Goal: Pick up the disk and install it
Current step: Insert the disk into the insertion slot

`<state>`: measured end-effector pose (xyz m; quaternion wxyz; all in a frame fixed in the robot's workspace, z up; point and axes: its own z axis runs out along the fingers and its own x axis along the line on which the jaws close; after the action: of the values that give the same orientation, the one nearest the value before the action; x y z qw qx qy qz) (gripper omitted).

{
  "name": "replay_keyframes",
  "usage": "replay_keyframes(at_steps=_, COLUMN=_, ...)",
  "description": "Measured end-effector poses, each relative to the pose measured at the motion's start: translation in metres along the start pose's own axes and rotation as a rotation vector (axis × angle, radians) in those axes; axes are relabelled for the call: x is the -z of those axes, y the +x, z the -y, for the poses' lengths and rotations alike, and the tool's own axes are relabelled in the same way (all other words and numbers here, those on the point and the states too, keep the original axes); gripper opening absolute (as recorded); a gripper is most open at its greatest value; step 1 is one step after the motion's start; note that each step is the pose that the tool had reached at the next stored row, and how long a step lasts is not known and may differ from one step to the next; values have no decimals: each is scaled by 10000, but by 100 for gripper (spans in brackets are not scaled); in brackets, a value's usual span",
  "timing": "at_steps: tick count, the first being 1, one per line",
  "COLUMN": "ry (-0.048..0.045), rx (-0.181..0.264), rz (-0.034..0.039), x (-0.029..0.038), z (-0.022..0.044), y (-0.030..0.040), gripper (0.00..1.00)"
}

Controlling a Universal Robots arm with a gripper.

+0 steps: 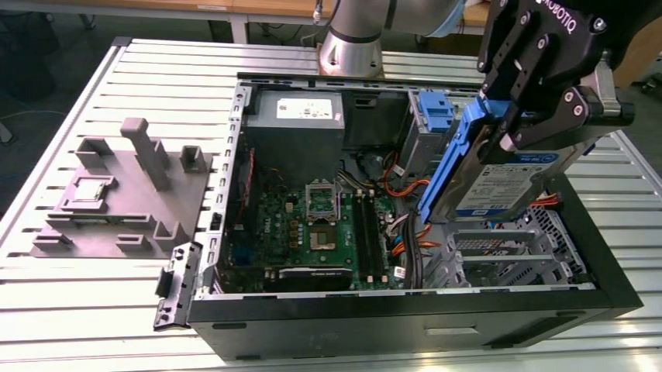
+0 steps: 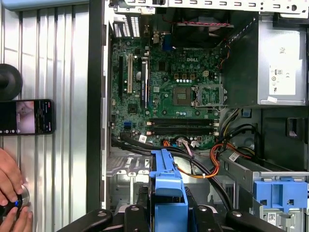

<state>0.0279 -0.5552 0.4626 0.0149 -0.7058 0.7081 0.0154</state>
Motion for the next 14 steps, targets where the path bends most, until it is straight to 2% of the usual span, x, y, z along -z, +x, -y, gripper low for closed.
replay_keyframes(at_steps=14, ry=0, rx=0, rz=0, x=-2, z=9, y=0, gripper=37)
